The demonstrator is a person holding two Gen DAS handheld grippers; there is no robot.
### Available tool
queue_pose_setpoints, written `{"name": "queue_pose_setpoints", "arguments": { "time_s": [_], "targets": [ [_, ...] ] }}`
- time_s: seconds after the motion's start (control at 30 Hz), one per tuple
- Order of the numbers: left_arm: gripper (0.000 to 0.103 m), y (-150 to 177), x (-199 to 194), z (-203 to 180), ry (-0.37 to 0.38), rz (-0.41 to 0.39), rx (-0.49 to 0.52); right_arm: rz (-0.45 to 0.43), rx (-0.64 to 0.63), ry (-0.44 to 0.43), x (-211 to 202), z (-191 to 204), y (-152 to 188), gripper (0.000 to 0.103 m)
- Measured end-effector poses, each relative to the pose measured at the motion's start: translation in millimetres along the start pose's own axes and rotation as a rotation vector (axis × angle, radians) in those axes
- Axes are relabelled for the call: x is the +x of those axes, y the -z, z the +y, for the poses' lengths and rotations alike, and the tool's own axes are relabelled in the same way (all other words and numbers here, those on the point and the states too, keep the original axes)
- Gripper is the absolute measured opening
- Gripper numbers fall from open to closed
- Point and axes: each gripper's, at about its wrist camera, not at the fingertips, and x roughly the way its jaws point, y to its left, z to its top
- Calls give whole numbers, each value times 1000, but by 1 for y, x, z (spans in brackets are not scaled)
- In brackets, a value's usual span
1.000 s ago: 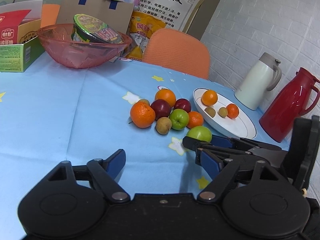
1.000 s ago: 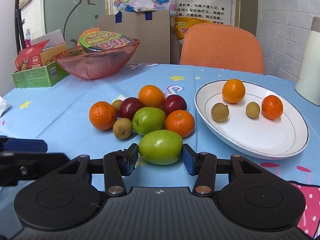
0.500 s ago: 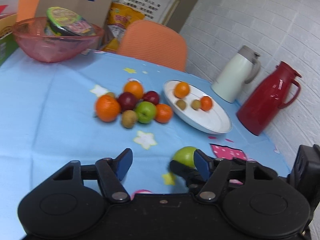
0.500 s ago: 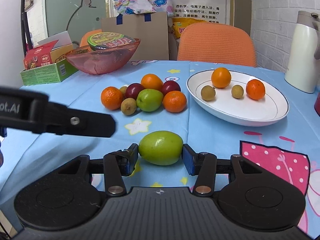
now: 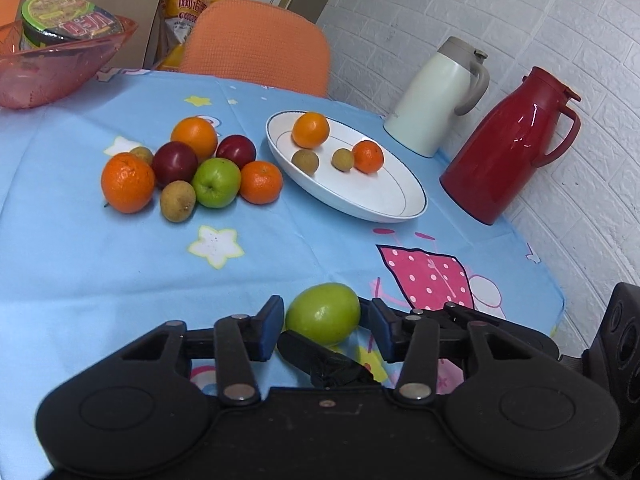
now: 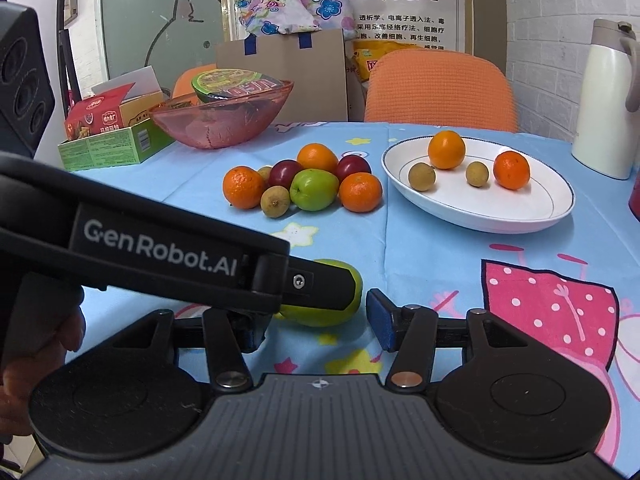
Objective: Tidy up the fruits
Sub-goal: 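Grasp the green jujube with the right tool, then carry the green jujube onto the white plate and open the left tool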
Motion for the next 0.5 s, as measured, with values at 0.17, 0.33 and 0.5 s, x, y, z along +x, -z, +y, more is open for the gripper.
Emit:
{"name": "queue_pose_setpoints", "arguments": {
  "time_s": [0.17, 0.33, 0.5],
  "targets": [
    [85, 1, 4, 1, -5, 11, -9, -1, 7, 1, 0, -1, 3, 91],
    [86, 1, 6, 0, -22, 7, -1, -3, 14, -21, 1, -2, 2, 79],
    [85, -7, 5, -6, -11, -13, 15, -31, 4, -2, -4, -6, -3, 79]
  ]
}}
